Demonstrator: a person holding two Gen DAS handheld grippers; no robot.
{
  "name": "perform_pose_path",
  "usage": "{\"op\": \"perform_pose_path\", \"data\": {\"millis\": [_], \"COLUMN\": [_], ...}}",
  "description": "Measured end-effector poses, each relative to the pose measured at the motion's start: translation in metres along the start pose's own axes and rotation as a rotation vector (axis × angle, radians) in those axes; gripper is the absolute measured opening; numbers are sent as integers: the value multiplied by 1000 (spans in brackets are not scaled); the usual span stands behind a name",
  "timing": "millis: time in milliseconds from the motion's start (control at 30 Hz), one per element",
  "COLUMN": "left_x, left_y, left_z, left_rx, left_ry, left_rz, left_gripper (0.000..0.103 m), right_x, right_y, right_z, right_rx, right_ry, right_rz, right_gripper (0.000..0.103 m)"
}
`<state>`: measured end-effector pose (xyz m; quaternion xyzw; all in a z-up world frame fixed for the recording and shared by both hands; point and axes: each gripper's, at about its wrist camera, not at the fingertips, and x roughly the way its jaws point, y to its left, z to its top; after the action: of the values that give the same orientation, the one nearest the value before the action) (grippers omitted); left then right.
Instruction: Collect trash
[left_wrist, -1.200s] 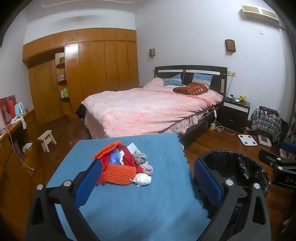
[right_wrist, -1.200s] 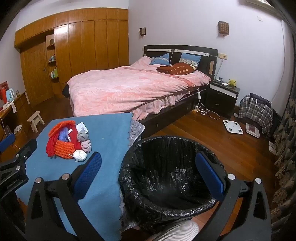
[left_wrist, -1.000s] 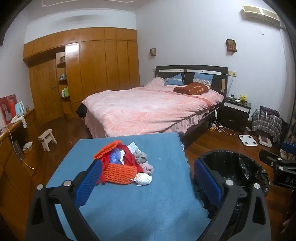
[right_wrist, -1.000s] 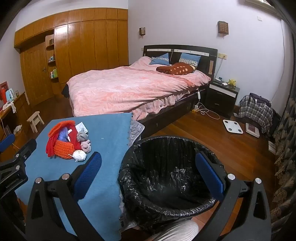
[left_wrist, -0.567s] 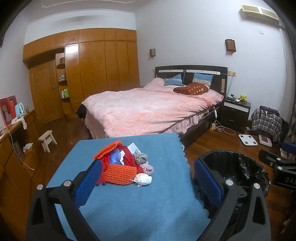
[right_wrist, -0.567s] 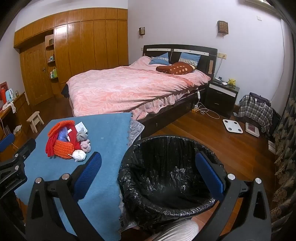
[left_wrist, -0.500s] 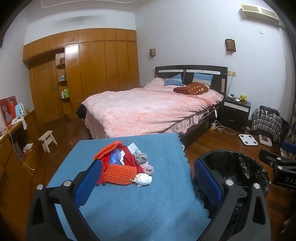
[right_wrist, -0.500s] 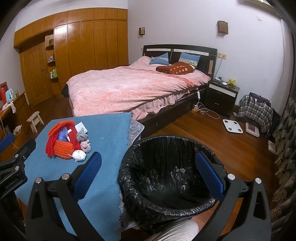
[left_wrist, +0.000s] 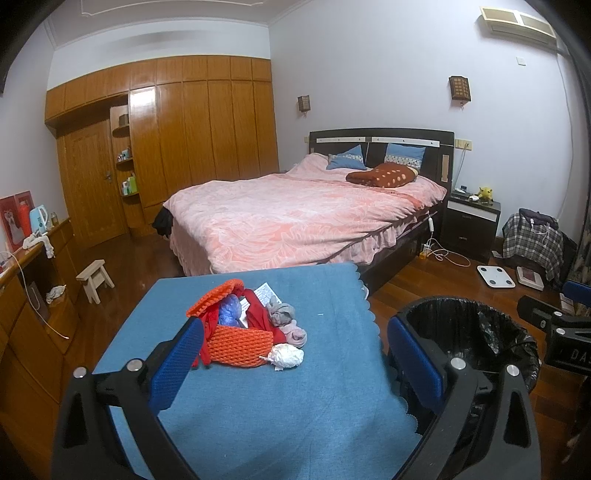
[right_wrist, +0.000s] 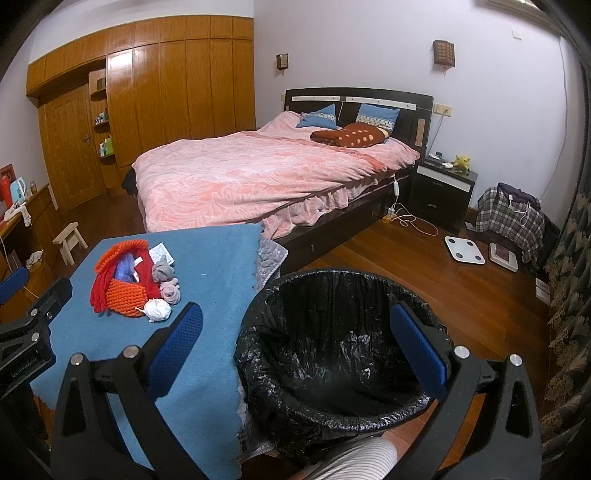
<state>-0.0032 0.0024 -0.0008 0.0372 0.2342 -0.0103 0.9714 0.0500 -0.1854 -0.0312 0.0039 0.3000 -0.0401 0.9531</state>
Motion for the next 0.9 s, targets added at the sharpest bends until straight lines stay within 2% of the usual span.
{"op": "perform_pose_path", "data": {"millis": [900], "left_x": [3], "left_y": [0], "left_z": [-1], "left_rx": [1], "left_ry": [3], "left_rz": [2], "left_gripper": [97], "right_x": [1], "right_y": [-1], "right_z": [-1], "right_rx": [2], "right_ry": [2], "right_rz": [1], "right_gripper": [99]}}
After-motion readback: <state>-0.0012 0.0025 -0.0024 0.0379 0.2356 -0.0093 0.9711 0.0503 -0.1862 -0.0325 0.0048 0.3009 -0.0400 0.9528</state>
